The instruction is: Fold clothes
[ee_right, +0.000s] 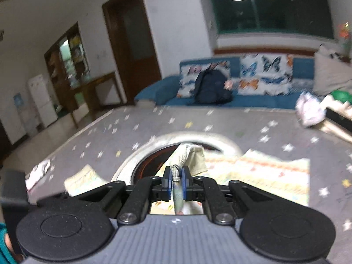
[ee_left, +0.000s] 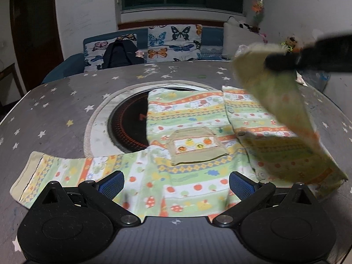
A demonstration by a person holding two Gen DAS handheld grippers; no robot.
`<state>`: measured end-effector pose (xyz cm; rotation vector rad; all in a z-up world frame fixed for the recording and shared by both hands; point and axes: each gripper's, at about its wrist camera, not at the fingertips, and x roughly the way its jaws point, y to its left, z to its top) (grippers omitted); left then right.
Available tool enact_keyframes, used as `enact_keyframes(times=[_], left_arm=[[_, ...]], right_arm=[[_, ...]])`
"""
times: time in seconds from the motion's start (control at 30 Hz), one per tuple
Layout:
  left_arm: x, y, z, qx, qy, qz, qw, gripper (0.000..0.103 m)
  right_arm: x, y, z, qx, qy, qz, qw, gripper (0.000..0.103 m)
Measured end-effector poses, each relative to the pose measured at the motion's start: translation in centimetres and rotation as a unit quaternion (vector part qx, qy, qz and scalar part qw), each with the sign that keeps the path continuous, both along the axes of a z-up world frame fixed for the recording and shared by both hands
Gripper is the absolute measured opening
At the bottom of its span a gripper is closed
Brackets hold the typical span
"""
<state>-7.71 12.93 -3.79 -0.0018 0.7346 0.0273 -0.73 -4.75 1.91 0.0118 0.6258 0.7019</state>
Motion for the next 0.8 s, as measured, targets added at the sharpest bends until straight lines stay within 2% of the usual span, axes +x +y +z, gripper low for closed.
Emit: enact_keyframes(times=[0.13,0.27,0.4,0.53,0.8], left_arm=[[-0.2,0.6,0.0,-0.001,0.001,0.007,1.0000,0.103],[-0.1,1.2,0.2,-0.006,-0.001,0.015,0.9999,0.103],[0.2,1.1,0.6,-0.016,-0.008,0.015,0.9997,0.103],[0.5,-0.1,0.9,-0.021,-0.012,-0.004,0.9997,0.103],[1.1,-3.3,0.8,-0.009,-0.017,-0.058,0.9981,0.103]], right_arm=[[-0.5,1.1,-1.4,-0.012,0.023,0.016,1.000,0.018],[-1.5,-0.6,-0.9,-0.032,0.014,0.017,0.999,0.018],[-1.9,-3.6,-1.5,-0.087,0.016,0.007,0.996,0.018],[-2.1,-6.8,-4.0,-0.124,0.047,-0.010,0.991,0.018],[-2.0,-10.5,-7.8,-0.130,0.077,-0.047,0.987,0.014]])
